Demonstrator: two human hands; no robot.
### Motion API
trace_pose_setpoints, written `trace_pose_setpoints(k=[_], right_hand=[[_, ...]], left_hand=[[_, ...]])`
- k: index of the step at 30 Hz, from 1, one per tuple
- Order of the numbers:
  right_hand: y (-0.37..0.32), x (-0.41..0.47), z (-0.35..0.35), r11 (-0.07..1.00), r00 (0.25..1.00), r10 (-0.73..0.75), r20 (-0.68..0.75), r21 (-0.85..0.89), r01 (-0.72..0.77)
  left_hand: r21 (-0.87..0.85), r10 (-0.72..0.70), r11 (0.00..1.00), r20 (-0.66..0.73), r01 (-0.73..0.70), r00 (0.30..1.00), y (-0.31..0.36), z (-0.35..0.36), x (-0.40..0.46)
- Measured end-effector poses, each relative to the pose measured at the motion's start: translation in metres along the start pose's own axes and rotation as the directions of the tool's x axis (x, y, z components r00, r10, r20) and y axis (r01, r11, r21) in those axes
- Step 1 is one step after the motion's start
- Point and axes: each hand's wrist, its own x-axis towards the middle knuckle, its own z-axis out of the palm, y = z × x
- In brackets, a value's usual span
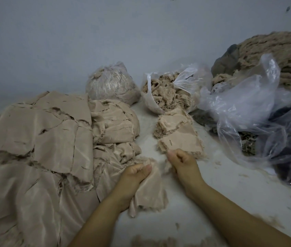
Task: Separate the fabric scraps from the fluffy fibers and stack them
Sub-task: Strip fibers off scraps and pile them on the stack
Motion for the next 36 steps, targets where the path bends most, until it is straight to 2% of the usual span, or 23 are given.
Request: trace_pose_setpoints(k=[2,5,7,9,13,15,17,20,25,27,29,31,34,36], right_hand=[[-0.003,-0.009,0.006,0.998,0.978,0.064,0.197,-0.027,-0.06],[-0.003,-0.013,0.013,0.997,0.934,0.064,0.352,-0.053,-0.049],[-0.003,-0.013,0.013,0.987,0.942,0.011,0.336,-0.154,0.043],[-0.001,-0.012,0.011,0.969,0.966,-0.046,0.255,-0.222,0.105],[-0.002,-0.012,0.013,0.992,0.994,-0.06,0.093,-0.104,0.069],[-0.004,-0.01,0.008,0.999,0.984,0.033,0.172,-0.022,-0.03],[-0.004,-0.01,0.004,0.991,0.922,0.128,0.366,-0.021,-0.129],[-0.002,-0.013,0.003,0.983,0.881,0.096,0.464,-0.181,-0.012],[0.0,-0.01,0.0,0.99,0.919,0.128,0.372,0.005,-0.14],[-0.001,-0.011,0.0,0.994,0.908,0.11,0.404,-0.07,-0.089],[0.0,-0.015,0.002,0.962,0.89,0.068,0.452,-0.266,0.062],[0.003,-0.015,0.005,0.921,0.88,0.026,0.474,-0.353,0.163],[0.002,-0.012,0.003,0.969,0.915,0.068,0.398,-0.244,0.034],[0.0,-0.013,0.0,0.985,0.919,0.102,0.38,-0.165,-0.041]], left_hand=[[-0.093,0.02,0.995,-0.014,-0.021,1.0,-0.001,0.0,0.0],[-0.091,0.066,0.993,-0.052,-0.071,0.996,0.0,0.001,0.0],[-0.029,0.091,0.995,-0.176,-0.097,0.98,0.001,0.0,0.0],[0.062,0.126,0.992,-0.25,-0.114,0.96,0.003,0.001,-0.001],[0.052,0.119,0.993,-0.298,-0.108,0.947,0.006,0.002,0.0],[0.049,0.12,0.993,-0.325,-0.11,0.938,0.009,-0.002,0.0],[0.031,0.124,0.992,-0.335,-0.12,0.934,0.01,-0.005,0.0],[0.036,0.122,0.993,-0.344,-0.116,0.931,0.012,-0.004,-0.003],[0.064,0.149,0.989,-0.34,-0.135,0.928,0.013,-0.005,-0.003],[0.059,0.137,0.99,-0.334,-0.125,0.933,0.012,-0.006,-0.002],[0.052,0.113,0.993,-0.329,-0.102,0.937,0.009,-0.007,0.0],[0.049,0.09,0.996,-0.339,-0.078,0.936,0.009,-0.006,-0.001],[-0.038,0.034,0.998,-0.243,-0.045,0.969,0.008,-0.009,-0.004],[0.049,0.036,0.998,-0.15,-0.029,0.988,0.007,-0.01,-0.006]])
